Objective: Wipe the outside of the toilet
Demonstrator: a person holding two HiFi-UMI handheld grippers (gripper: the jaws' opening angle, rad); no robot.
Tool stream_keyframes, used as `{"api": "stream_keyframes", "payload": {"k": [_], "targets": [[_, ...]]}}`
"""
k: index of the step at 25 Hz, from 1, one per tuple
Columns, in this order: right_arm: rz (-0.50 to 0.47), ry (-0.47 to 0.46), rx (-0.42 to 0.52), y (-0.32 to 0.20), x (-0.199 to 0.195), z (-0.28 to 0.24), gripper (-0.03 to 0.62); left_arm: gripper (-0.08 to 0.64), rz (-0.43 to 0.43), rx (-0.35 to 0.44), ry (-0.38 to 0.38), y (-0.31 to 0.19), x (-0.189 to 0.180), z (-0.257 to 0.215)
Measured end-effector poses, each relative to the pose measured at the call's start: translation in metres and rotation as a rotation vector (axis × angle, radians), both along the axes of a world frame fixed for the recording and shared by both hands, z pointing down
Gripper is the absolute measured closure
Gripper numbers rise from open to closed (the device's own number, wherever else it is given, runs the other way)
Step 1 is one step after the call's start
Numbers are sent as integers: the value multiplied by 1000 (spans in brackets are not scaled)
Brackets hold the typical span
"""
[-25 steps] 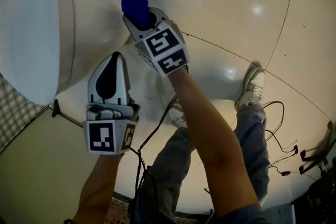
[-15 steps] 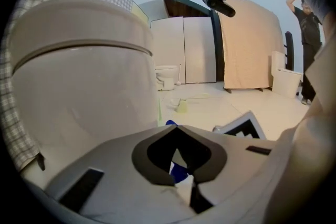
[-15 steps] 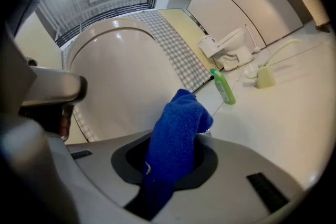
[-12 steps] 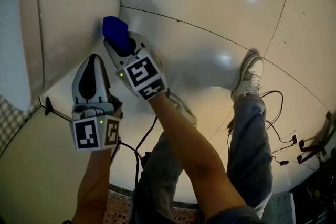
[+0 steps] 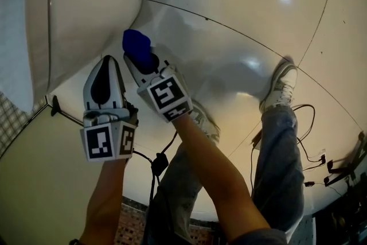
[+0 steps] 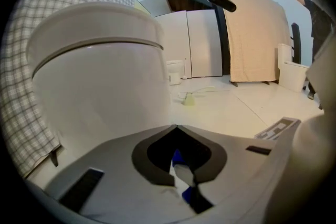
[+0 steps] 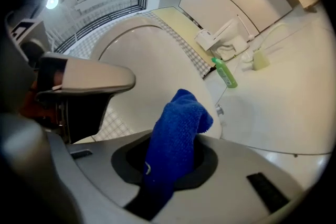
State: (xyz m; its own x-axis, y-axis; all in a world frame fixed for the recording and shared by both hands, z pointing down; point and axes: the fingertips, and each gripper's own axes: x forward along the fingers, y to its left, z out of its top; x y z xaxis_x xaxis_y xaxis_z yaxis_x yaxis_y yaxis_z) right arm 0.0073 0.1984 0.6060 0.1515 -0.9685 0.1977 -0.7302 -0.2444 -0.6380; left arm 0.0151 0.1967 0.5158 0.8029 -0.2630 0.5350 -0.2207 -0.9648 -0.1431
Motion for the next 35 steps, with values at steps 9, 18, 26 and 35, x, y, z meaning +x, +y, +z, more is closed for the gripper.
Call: {"api": "stream_keyframes", "payload": {"k": [9,18,26,35], "targets": [[81,57,-41,-14,137,55,517,548,124,-78,3,27,41,25],[78,-20,-42,-45,146,115,517,548,175,-66,-2,15,57,60],[-17,-139,-48,-47,26,134,517,548,163,-69,-27,12,24,74],[-138,-101,-50,-47,-32,104,517,548,17,-87,-21,-7,-12,58]]}}
